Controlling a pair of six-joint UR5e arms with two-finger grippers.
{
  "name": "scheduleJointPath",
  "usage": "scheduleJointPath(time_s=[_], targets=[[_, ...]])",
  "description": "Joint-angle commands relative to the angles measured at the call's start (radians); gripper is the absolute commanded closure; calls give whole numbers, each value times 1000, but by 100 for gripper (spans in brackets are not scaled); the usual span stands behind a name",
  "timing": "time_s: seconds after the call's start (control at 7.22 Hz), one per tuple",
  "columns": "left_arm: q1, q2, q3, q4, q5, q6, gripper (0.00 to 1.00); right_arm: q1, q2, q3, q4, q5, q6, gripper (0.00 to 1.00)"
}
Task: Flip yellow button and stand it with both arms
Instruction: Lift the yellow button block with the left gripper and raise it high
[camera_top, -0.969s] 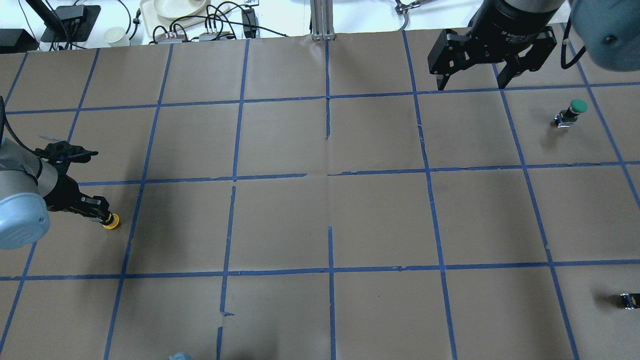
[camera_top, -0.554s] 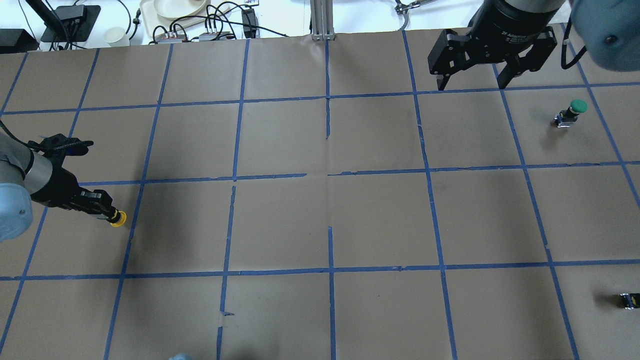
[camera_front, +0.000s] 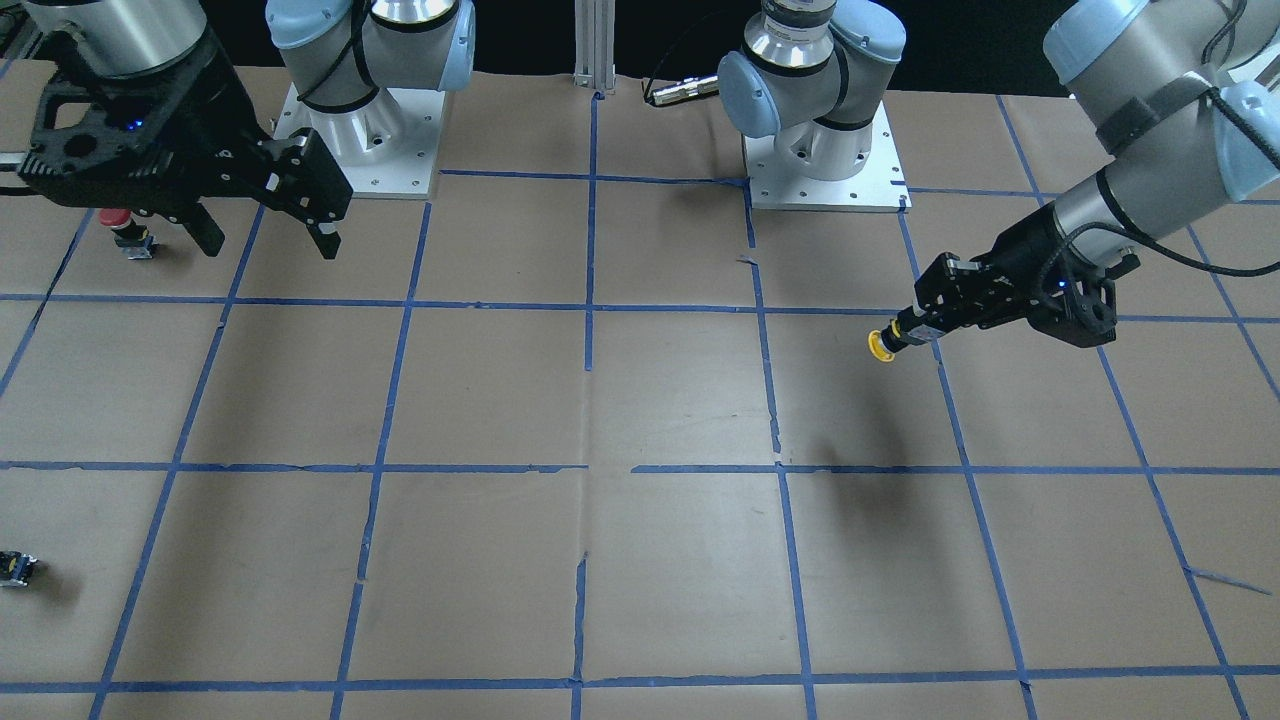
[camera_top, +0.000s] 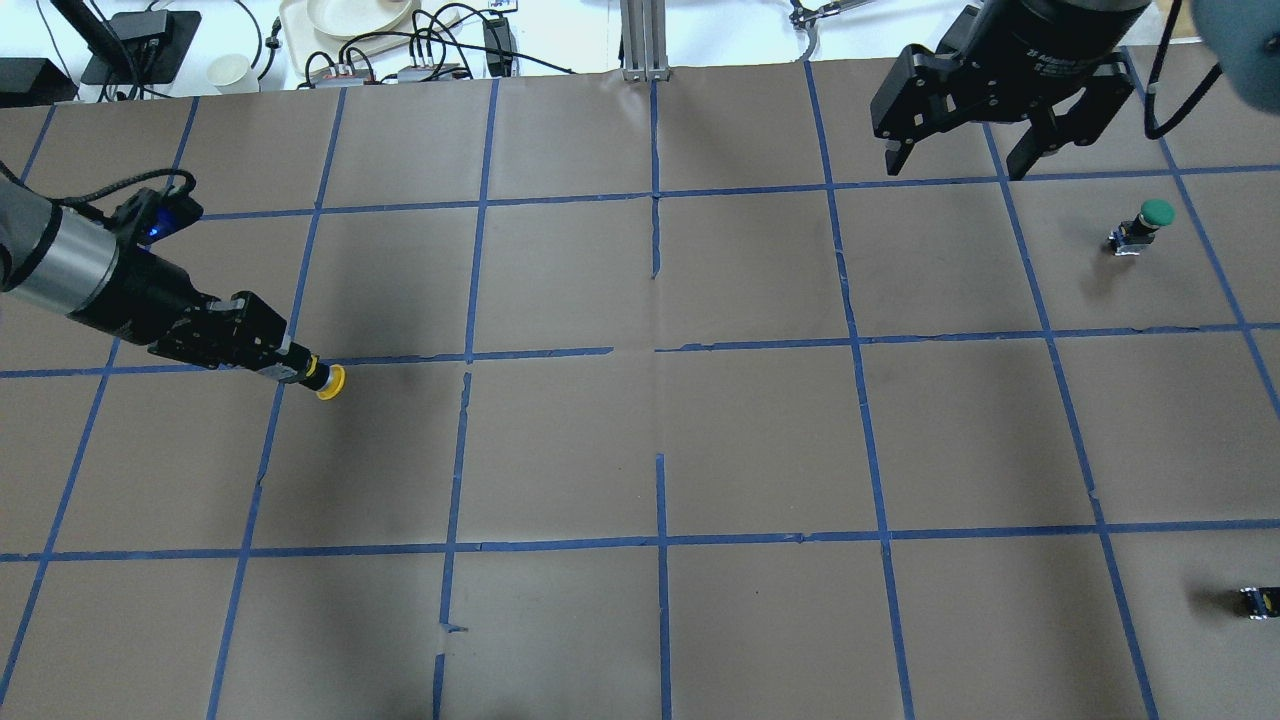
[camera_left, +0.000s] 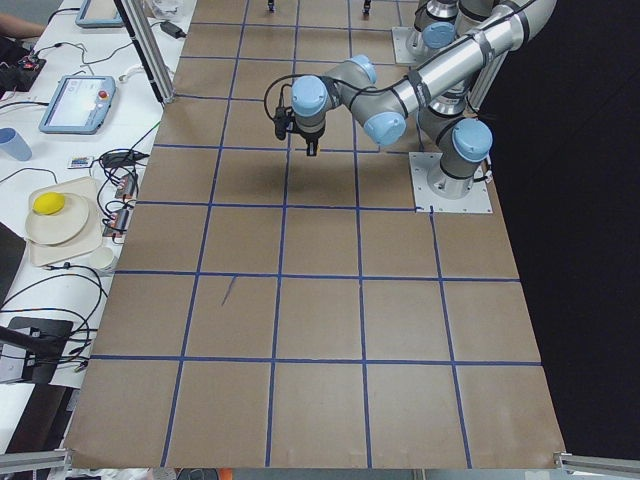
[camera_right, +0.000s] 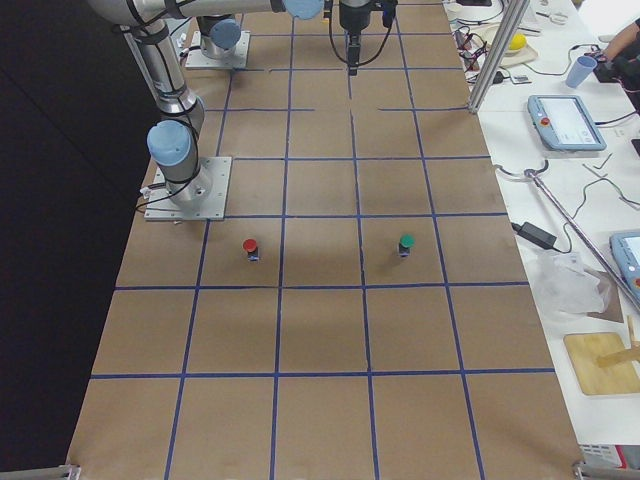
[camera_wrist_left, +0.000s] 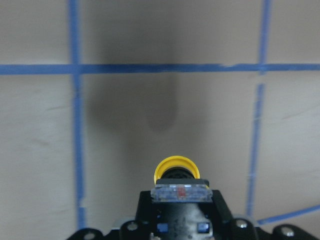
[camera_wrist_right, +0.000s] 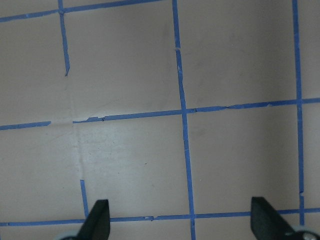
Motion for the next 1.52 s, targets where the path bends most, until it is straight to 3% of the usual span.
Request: scheduleJointPath(time_s=[0.0,0.28,0.42,0.69,0.97,1.11,1.38], targets=[[-44,44,168,-369,-279,-9,74,-152,-2,-25,140,205,-24,0],[-115,77,183,-482,-539,-14,74,-172,-4,-21,345,492,-95,0],[-146,78,175,-516,-672,-14,74,-172,-4,-12,386,592,-95,0],[-244,110,168,-518,-851,-49,74,-172,-16,77,446,886,-98,0],[-290,111,152,-518,-985,-52,74,-166,-95,183,428,1022,-89,0],[-292,110,131,-507,-1012,-69,74,-160,-114,209,428,1150,-76,0],[-295,116,129,-509,-1119,-80,75,-157,-128,215,373,1168,-67,0]])
